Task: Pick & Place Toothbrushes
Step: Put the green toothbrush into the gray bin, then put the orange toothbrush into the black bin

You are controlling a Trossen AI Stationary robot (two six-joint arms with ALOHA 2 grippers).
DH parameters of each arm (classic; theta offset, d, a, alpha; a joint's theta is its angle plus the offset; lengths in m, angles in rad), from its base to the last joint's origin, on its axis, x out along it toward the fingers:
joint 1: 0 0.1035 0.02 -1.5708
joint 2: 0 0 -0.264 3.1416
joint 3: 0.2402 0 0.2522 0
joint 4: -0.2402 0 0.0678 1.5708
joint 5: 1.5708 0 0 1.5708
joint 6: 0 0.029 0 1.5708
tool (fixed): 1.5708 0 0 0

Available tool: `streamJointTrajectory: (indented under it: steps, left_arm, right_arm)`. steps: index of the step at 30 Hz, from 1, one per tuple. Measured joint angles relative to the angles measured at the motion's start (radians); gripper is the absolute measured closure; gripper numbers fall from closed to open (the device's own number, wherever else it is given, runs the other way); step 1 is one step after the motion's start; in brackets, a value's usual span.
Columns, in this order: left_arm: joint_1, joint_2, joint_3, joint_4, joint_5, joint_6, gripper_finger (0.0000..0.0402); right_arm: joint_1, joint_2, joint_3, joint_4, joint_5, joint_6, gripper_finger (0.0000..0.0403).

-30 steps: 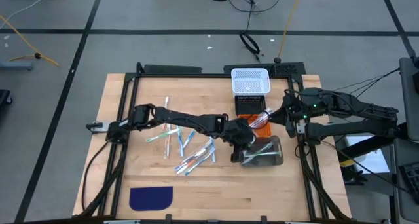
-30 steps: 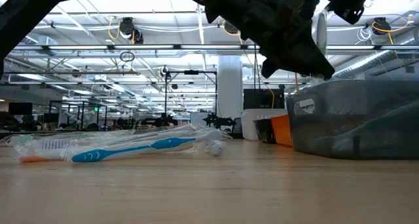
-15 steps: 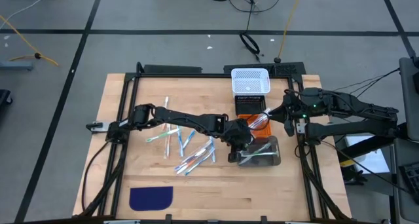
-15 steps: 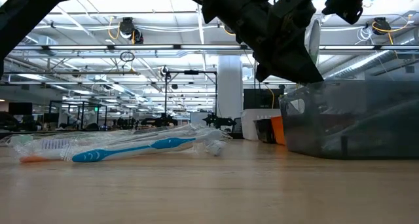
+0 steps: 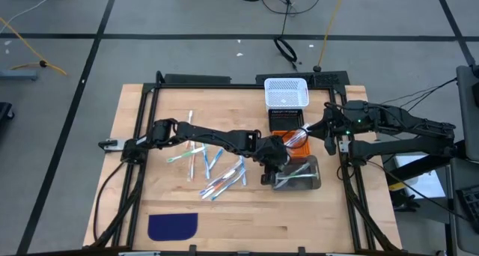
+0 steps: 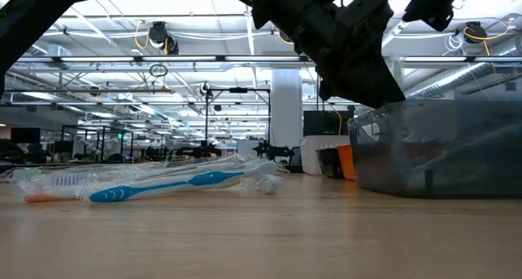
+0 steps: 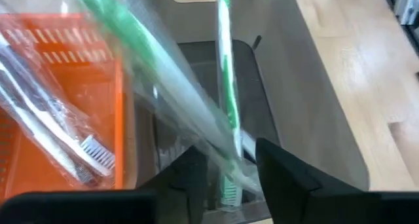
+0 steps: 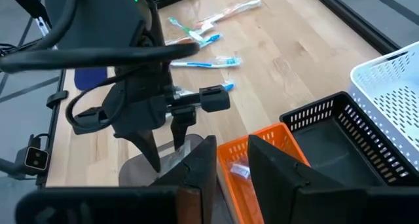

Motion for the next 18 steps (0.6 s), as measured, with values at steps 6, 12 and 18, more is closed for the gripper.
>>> streamJointTrajectory:
  steps: [6,12,18]
  left_arm:
    - [-0.008,-0.002,0.000,-0.002,0.007,0.001,0.0238]
    - [-0.015,-0.025,0.000,0.001,0.017,0.013,0.0221]
    - [-0.023,-0.038,0.000,0.009,0.015,0.022,0.0220]
  right_arm:
    - [0.000,0.000,0.000,-0.001,0.000,-0.007,0.0323]
    - [0.000,0.000,0.000,-0.001,0.000,-0.023,0.0326]
    - [0.000,0.000,-0.006,0.003,0.000,-0.023,0.0328]
